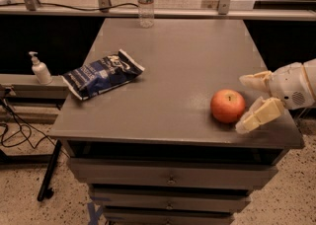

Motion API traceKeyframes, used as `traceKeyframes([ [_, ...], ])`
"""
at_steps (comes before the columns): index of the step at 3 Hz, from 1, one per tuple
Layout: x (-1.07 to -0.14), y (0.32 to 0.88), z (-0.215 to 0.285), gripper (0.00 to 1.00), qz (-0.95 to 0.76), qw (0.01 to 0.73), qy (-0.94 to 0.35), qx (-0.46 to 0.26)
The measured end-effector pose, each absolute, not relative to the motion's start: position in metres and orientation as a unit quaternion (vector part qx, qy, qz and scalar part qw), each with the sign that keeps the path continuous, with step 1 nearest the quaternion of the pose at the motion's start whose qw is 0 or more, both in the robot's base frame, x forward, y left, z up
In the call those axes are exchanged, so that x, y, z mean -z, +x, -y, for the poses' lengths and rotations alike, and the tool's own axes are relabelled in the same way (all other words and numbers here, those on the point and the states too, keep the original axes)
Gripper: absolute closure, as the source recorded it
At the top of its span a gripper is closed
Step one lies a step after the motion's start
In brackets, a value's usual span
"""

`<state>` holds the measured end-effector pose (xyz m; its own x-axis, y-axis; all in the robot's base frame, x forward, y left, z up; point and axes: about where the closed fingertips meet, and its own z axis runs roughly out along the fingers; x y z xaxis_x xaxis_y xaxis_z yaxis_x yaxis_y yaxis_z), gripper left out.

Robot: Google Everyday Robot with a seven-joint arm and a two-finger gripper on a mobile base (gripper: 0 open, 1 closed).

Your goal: Pick apple

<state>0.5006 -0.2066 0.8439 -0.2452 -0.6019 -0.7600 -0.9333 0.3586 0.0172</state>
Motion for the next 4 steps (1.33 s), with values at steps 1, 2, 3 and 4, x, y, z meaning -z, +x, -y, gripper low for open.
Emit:
traceKeyframes([
  [1,-0.846,0.502,0.188,0.17,-0.731,0.355,-0.523,-0.257],
  [2,-0.849,0.505,0.176,0.41,-0.718,0.367,-0.531,-0.262],
  [3,-0.85,0.506,0.174,0.63,-0.714,0.374,-0.532,-0.261],
  [4,-0.861,0.507,0.179,0.86,-0.711,0.388,-0.528,-0.254],
])
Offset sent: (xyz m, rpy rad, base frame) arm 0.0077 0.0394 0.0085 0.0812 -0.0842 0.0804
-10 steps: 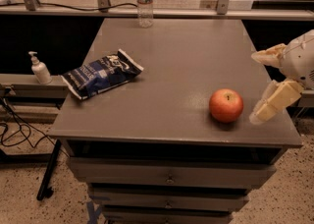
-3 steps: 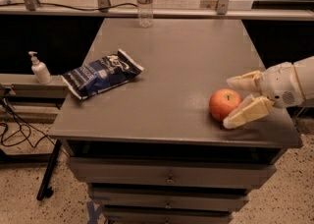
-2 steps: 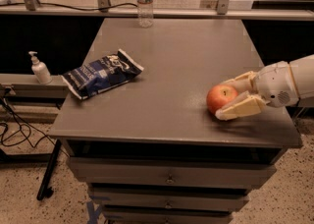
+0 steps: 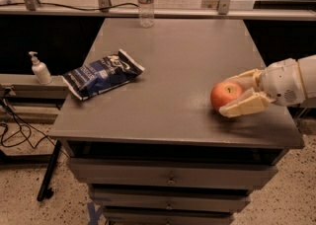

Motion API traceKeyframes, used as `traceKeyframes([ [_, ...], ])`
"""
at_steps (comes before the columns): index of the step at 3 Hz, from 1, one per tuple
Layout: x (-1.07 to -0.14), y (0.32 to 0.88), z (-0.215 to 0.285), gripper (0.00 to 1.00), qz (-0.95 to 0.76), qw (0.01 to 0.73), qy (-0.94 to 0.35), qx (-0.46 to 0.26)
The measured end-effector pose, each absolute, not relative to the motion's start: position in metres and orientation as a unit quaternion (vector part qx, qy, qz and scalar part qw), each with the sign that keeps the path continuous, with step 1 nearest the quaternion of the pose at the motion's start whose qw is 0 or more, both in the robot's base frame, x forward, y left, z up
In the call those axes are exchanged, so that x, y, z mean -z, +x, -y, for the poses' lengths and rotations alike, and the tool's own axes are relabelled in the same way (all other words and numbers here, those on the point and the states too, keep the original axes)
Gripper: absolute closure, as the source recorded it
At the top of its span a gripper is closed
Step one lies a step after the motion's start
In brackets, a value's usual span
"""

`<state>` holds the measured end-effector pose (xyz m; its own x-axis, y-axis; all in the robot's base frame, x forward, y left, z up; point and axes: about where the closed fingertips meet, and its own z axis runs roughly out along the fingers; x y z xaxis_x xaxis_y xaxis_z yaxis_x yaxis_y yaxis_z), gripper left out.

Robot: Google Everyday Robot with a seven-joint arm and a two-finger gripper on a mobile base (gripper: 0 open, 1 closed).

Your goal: Pick apple

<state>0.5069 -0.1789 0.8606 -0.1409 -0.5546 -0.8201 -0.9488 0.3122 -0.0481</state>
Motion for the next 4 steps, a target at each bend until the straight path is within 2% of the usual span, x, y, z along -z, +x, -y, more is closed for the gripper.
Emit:
traceKeyframes([
  [1,-0.893,0.51,0.187,1.0,-0.707,0.42,-0.521,-0.23],
  [3,-0.985,0.517,0.2,1.0,-0.681,0.514,-0.482,-0.2],
  [4,-0.987,0.517,0.199,1.0,-0.68,0.516,-0.48,-0.202],
])
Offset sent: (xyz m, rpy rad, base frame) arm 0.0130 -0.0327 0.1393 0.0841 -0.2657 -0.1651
